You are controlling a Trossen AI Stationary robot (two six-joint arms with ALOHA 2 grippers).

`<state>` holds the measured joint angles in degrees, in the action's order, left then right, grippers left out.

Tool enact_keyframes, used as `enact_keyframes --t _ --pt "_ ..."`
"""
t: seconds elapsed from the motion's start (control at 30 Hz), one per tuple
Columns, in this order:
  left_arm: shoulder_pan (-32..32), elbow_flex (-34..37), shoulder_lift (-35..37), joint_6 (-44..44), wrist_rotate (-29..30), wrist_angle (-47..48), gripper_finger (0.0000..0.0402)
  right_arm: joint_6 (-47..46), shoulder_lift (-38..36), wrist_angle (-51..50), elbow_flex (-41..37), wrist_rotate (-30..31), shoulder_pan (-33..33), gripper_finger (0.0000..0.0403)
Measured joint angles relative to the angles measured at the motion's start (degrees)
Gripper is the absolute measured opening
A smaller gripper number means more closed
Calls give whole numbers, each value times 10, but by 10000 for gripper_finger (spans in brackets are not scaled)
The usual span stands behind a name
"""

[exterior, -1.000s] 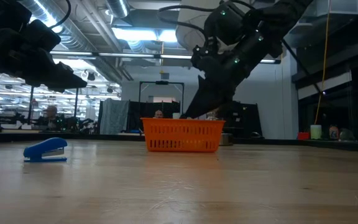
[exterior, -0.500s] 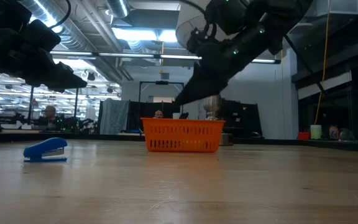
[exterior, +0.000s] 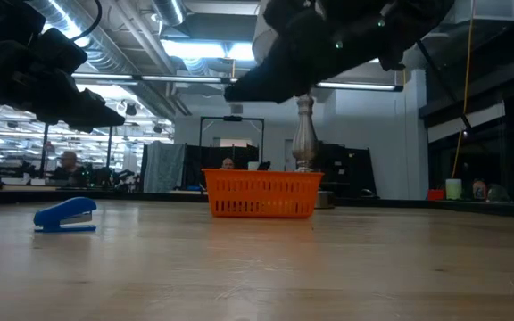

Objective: Pick and place Stapler, Stapler remover, tape
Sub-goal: Put the blue stapler into the bottom orange basket

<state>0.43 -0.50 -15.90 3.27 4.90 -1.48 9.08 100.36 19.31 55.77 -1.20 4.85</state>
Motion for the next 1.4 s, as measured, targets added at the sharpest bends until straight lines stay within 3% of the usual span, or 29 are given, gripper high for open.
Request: enact_keyframes --t 0.43,0.67,1.13,1.4 --pt "0 0 0 0 0 0 109 45 74 -3 97 -5 33 245" --pt "0 0 0 0 0 0 107 46 146 -55 178 -7 33 247" --pt "0 0 0 0 0 0 108 49 276 -80 302 -121 43 247" --pt "0 0 0 0 0 0 107 65 327 -80 337 -126 59 247"
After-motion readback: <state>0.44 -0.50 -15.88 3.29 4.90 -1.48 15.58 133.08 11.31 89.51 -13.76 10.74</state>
